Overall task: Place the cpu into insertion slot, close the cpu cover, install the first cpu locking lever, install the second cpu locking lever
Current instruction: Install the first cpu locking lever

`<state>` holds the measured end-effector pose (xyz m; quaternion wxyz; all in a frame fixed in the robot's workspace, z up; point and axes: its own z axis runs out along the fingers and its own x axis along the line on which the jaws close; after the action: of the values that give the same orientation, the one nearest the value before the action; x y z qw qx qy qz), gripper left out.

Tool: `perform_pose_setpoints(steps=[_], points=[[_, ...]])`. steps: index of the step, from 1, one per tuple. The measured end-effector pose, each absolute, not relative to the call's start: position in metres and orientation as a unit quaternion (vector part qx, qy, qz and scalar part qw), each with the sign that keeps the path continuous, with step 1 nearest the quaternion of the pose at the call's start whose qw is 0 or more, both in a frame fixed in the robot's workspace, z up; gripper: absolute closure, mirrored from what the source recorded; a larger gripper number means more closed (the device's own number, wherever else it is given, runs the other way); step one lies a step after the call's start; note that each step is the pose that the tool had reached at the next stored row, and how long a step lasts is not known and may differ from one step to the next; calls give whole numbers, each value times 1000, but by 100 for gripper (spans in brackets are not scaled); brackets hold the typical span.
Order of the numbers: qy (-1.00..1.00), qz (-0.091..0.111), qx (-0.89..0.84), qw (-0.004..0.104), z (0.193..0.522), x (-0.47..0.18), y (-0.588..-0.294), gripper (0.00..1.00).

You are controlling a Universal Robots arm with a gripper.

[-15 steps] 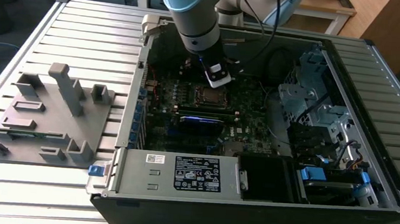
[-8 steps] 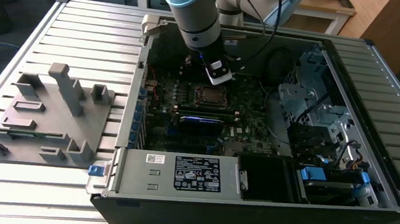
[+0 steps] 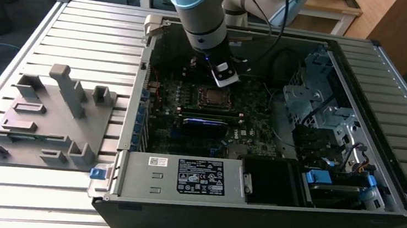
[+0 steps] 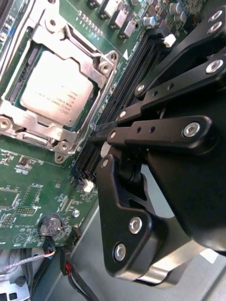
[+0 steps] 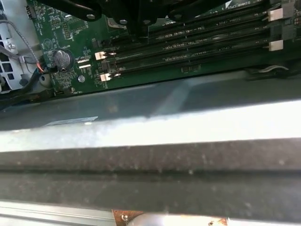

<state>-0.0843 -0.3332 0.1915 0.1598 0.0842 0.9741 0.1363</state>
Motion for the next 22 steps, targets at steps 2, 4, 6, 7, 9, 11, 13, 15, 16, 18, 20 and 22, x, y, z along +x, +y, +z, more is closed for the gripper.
perform_pose_setpoints(steps=[2,4,6,7,9,11,13,15,16,18,20,22], points=[[974,136,84,160,190,-84,-333,90],[974,136,84,160,187,-84,-333,90],[974,136,84,160,185,-84,-334,90],[974,136,84,160,185,-84,-334,90],[974,136,84,160,185,-84,-334,90],[974,136,84,160,185,-83,-333,90],[974,136,84,160,185,-79,-334,90],[974,136,84,160,185,-79,-334,90],[974,136,84,160,185,-78,-334,90],[974,136,84,160,185,-78,-334,90],[974,136,84,160,185,-78,-336,90],[974,136,84,160,185,-78,-337,90]])
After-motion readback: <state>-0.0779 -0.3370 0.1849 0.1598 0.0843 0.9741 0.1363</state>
